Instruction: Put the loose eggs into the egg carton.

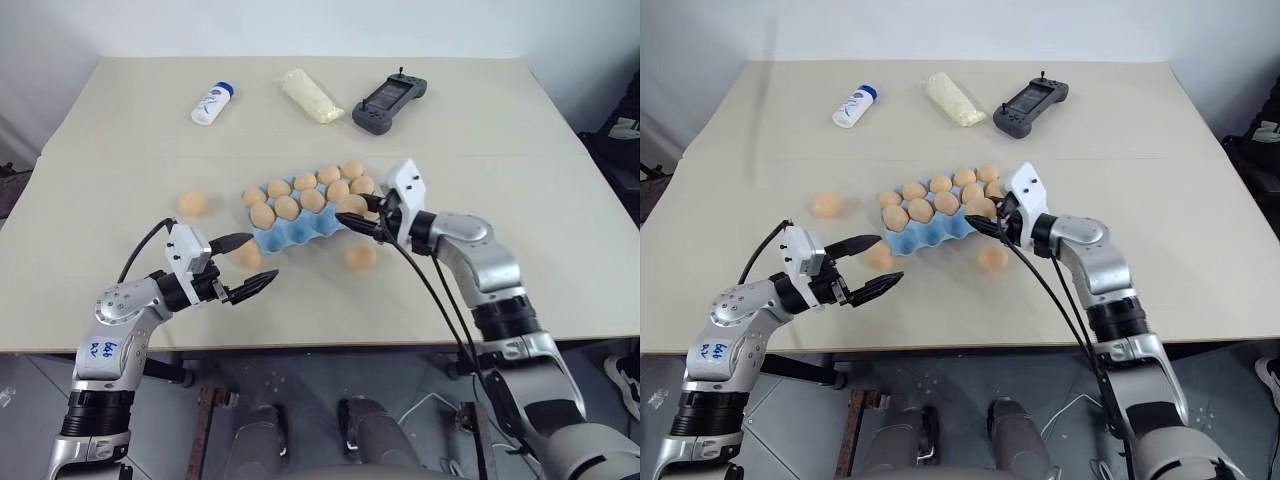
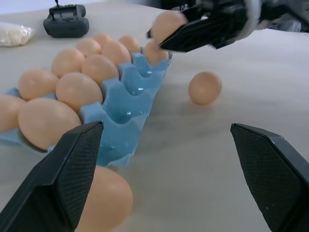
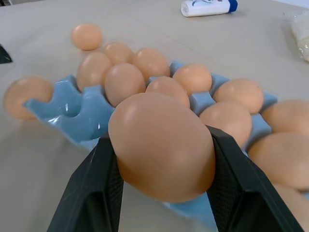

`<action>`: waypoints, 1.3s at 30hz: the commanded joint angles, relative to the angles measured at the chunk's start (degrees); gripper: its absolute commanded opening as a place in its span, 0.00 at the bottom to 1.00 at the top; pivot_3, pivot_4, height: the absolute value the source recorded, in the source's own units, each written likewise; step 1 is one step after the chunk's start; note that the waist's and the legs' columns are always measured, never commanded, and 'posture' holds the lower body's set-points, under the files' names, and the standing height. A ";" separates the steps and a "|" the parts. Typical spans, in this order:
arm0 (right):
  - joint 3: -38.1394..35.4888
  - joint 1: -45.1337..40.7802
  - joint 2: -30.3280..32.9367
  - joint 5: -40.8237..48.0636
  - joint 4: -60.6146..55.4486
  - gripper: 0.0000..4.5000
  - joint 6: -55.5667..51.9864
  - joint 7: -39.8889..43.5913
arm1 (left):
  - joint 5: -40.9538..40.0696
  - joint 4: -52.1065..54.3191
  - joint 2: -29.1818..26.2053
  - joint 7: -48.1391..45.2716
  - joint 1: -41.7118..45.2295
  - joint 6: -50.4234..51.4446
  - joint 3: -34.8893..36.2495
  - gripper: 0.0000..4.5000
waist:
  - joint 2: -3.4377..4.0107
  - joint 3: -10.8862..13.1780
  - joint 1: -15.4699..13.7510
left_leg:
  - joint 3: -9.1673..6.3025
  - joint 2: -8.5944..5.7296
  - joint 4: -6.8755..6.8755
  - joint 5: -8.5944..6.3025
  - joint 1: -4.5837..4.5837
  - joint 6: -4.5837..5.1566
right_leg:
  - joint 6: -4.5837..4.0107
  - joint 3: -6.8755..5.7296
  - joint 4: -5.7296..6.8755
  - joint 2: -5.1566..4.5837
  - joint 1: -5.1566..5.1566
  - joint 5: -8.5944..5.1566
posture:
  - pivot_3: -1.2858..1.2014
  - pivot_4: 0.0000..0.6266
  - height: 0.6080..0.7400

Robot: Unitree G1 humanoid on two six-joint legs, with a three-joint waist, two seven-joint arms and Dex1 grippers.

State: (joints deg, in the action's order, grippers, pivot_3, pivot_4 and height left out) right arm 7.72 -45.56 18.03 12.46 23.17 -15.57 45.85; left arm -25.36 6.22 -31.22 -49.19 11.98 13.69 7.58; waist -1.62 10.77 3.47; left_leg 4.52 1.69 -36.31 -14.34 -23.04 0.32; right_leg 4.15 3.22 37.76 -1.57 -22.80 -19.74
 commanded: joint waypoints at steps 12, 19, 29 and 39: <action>-0.48 -5.68 -0.71 -5.15 9.73 1.00 10.62 2.19 | -1.12 2.90 -0.09 1.33 -0.48 -0.46 1.63 1.00 | 0.00 0.00 -0.03 | -0.02 -0.01 0.04 0.00 -0.04 -0.01 | 0.00 -0.03 -0.04 -0.03 0.00 0.00 | 0.52 0.24 1.00; -2.73 -1.98 3.71 -0.62 -2.29 1.00 5.15 7.65 | -1.25 2.45 -0.12 1.10 0.15 -0.37 1.54 1.00 | 0.00 0.00 -0.08 | -0.06 0.01 0.07 -0.01 -0.03 -0.02 | 0.00 -0.06 -0.04 -0.02 -0.01 0.00 | 0.52 0.24 1.00; -8.28 15.17 18.80 9.61 -20.57 1.00 -4.98 20.24 | -1.75 1.46 -0.50 -0.59 -0.12 -0.20 1.66 1.00 | 0.00 0.00 -0.64 | -0.12 -0.02 0.17 -0.03 -0.11 0.01 | 0.00 -0.13 -0.29 -0.08 0.02 0.00 | 0.52 0.24 1.00; -12.71 27.96 27.17 14.01 -31.27 1.00 -11.43 20.95 | -2.93 1.38 -2.80 -5.04 -2.63 1.16 1.99 1.00 | 0.00 0.00 -0.32 | -0.12 0.01 0.11 0.00 0.01 -0.02 | -0.08 -0.06 -0.14 -0.04 0.06 -0.04 | 0.52 0.24 1.00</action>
State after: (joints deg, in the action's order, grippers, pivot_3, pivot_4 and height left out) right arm -2.78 -17.72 44.26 24.64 -4.89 -26.57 67.13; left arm -26.95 6.30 -33.15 -53.48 9.48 14.69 8.51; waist -1.62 10.77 3.15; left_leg 4.40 1.69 -36.21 -14.34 -23.03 0.31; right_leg 4.07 3.17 37.61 -1.62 -22.72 -19.78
